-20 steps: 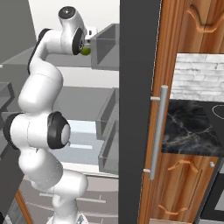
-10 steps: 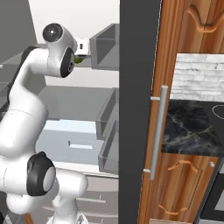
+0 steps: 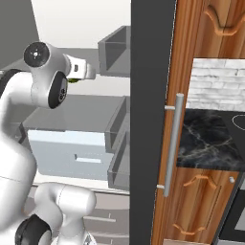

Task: Grab the lemon and lime from the fridge, place them in the blender, close the lid, and turn on the blender to create a marinade.

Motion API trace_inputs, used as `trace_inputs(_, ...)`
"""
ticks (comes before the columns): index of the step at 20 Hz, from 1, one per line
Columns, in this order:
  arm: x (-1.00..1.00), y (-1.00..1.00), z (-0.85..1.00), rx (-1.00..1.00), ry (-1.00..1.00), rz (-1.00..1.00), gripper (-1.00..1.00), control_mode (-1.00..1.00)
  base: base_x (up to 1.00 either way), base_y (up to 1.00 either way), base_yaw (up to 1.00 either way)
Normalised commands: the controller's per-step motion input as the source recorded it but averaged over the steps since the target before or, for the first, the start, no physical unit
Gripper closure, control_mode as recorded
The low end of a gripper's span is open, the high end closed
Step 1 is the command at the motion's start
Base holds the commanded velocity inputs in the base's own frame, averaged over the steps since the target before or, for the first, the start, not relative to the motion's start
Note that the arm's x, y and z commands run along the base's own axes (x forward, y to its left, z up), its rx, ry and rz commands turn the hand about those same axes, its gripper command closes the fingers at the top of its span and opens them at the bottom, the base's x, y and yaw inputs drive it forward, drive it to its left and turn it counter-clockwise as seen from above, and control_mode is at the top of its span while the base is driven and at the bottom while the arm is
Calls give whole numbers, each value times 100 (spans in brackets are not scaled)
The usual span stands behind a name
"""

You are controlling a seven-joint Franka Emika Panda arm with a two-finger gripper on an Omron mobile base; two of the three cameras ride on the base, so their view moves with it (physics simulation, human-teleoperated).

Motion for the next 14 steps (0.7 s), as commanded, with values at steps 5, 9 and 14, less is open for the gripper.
trace_inputs(5, -99, 17, -34, -4, 13, 0, 100, -100, 0, 0, 0)
trace_inputs(9, -89, 29, -55, -2, 13, 0, 100, -100, 0, 0, 0)
trace_inputs(14, -99, 3, -34, 0, 10, 0, 100, -100, 0, 0, 0)
